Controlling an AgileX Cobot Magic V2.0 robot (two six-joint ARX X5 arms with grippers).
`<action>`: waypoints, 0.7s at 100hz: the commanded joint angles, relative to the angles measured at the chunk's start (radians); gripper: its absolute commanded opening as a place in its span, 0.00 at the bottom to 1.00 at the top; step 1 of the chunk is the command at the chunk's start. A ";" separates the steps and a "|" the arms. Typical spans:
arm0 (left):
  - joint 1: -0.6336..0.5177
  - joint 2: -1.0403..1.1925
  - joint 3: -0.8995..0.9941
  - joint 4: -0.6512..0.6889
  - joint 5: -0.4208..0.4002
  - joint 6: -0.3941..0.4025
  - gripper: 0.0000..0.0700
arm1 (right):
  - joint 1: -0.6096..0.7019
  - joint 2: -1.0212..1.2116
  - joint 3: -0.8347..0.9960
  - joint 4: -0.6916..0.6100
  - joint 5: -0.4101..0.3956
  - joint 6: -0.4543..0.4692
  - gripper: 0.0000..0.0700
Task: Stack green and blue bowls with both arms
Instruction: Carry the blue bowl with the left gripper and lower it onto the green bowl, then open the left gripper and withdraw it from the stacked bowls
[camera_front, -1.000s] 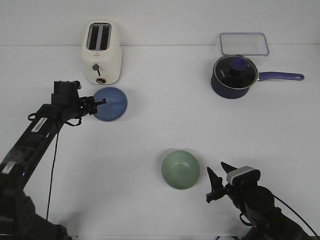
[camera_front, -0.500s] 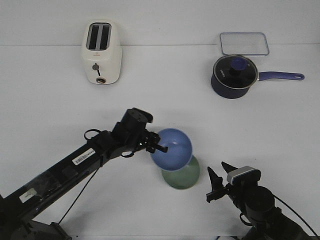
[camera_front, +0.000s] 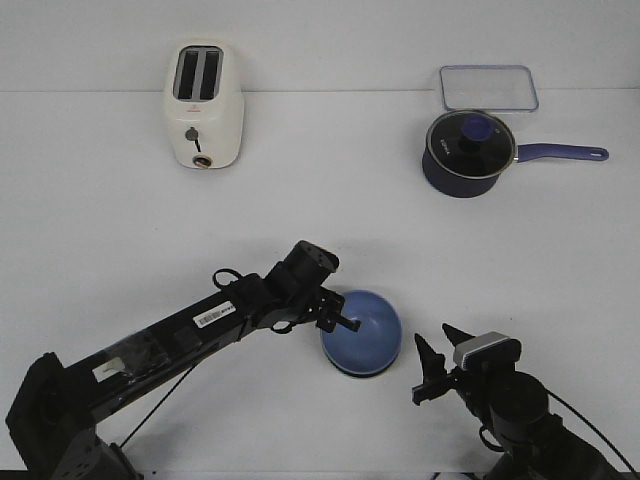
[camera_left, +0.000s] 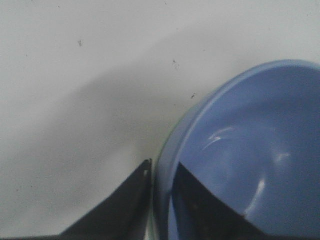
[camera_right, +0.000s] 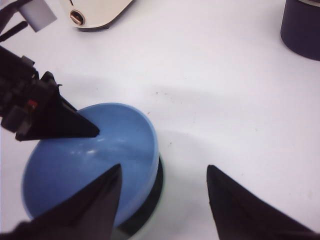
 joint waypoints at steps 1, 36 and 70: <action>-0.017 0.018 0.018 0.005 -0.002 0.001 0.45 | 0.008 0.006 0.002 0.017 0.006 -0.002 0.48; 0.017 -0.178 0.019 0.000 -0.062 0.027 0.56 | 0.008 0.006 0.002 0.020 0.006 -0.002 0.48; 0.043 -0.538 -0.150 0.040 -0.262 0.055 0.56 | 0.008 0.006 0.002 0.024 0.079 -0.009 0.48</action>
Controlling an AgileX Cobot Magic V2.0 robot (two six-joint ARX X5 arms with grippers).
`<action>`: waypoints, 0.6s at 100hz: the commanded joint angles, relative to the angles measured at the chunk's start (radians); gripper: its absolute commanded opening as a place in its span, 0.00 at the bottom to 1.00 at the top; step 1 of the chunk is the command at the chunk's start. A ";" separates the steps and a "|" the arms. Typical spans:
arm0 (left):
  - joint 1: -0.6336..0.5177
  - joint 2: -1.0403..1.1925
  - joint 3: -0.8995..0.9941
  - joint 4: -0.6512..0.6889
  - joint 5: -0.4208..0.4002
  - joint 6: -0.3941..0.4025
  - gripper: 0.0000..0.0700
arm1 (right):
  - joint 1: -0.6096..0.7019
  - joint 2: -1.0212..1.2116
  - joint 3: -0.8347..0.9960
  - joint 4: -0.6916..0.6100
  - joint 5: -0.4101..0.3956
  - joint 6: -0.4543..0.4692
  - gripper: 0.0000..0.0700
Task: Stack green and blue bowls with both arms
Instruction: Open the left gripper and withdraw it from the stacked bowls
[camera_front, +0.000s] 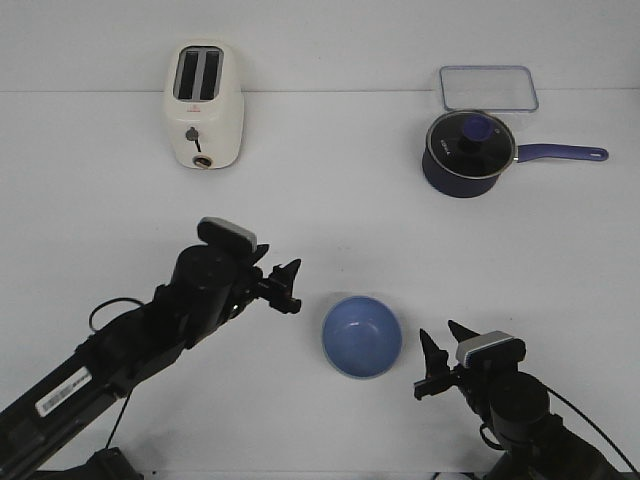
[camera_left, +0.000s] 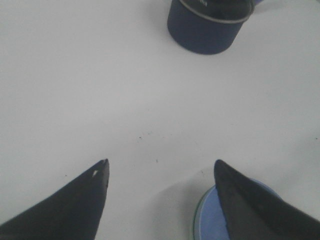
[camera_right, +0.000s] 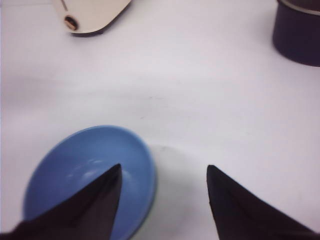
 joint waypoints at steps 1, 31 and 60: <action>-0.010 -0.029 -0.082 0.019 -0.008 0.000 0.56 | 0.008 0.006 0.002 0.016 0.026 -0.007 0.48; -0.058 -0.259 -0.476 0.241 -0.013 -0.047 0.54 | 0.008 0.006 0.002 0.018 0.042 -0.007 0.48; -0.069 -0.277 -0.499 0.254 -0.021 -0.029 0.01 | 0.008 0.006 0.002 0.017 0.046 -0.032 0.01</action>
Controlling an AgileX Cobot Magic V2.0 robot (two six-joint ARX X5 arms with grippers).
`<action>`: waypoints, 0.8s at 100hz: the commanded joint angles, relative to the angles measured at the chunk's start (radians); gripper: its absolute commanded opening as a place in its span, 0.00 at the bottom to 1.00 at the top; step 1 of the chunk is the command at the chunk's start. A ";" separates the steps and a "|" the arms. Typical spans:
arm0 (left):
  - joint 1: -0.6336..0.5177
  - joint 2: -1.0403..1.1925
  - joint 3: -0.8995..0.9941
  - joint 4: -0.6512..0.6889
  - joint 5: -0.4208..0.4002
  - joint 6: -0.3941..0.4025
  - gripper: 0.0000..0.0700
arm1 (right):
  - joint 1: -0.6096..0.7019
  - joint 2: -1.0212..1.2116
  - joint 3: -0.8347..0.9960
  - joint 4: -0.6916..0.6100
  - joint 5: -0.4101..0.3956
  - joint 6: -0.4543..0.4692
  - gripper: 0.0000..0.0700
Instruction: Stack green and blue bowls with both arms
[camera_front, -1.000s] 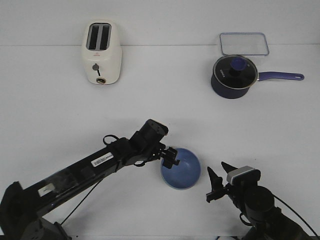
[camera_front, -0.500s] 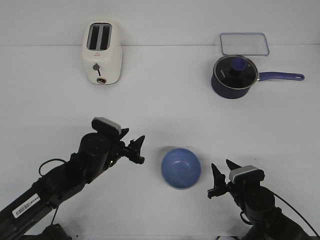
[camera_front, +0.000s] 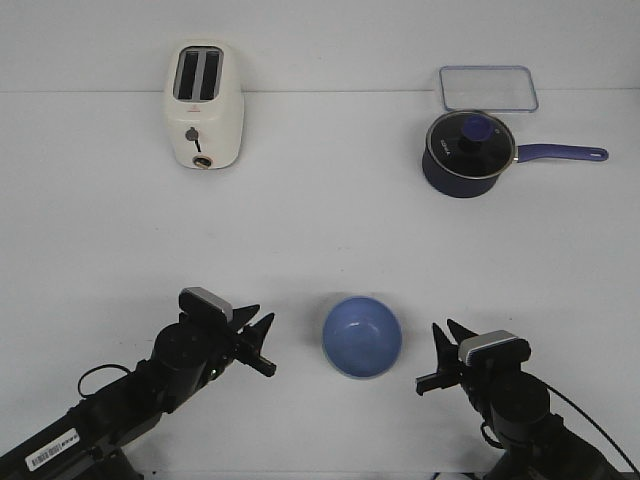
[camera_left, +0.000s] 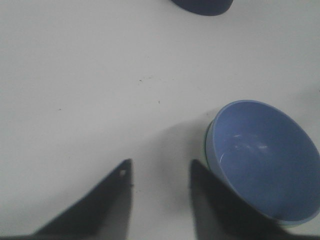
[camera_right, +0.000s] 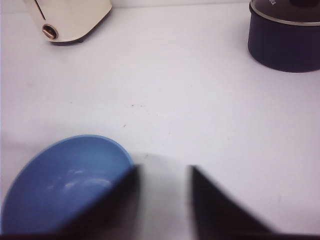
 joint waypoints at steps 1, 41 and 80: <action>-0.010 0.009 0.009 0.004 -0.006 0.009 0.01 | 0.008 0.006 0.002 0.011 0.004 -0.023 0.01; -0.010 0.005 0.010 0.045 0.002 0.010 0.02 | 0.008 0.004 0.003 0.021 0.003 0.010 0.01; -0.010 0.005 0.010 0.185 0.002 0.010 0.02 | 0.008 0.004 0.003 0.021 0.003 0.010 0.01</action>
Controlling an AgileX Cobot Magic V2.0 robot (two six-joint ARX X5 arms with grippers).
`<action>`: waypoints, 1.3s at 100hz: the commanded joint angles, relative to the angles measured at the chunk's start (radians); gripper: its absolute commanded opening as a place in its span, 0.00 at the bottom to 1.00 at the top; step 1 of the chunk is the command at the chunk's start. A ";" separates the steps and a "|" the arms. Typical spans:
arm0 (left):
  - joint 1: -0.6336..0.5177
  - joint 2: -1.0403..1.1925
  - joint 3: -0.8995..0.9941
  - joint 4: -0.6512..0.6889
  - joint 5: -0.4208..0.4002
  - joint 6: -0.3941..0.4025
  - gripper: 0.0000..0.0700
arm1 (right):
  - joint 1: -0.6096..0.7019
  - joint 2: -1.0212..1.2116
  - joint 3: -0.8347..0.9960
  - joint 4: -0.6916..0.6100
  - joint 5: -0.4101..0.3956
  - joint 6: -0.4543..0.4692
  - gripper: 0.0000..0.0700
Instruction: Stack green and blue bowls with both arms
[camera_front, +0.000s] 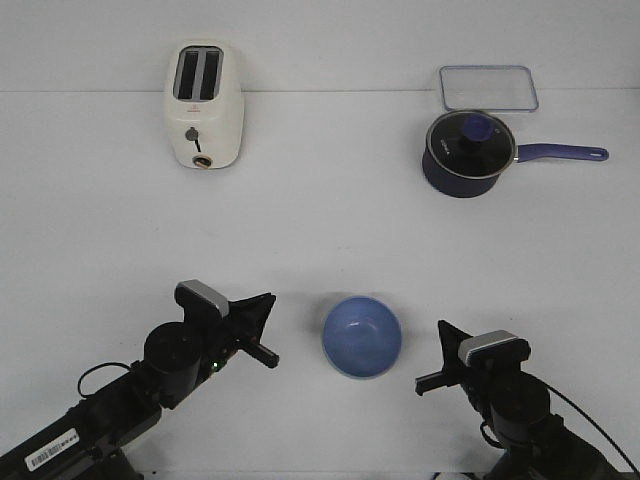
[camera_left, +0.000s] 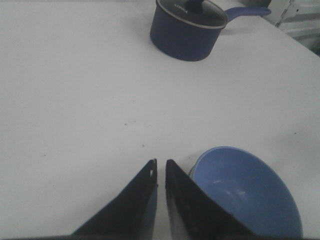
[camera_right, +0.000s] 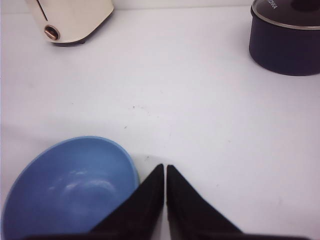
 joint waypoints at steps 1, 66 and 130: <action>-0.010 0.005 0.010 0.030 0.001 0.006 0.02 | 0.008 0.004 0.003 0.013 0.003 0.012 0.01; 0.585 -0.778 -0.592 0.115 -0.016 0.415 0.02 | 0.008 0.004 0.003 0.013 0.004 0.012 0.01; 0.784 -0.882 -0.696 0.039 0.084 0.343 0.02 | 0.008 0.004 0.003 0.013 0.004 0.012 0.01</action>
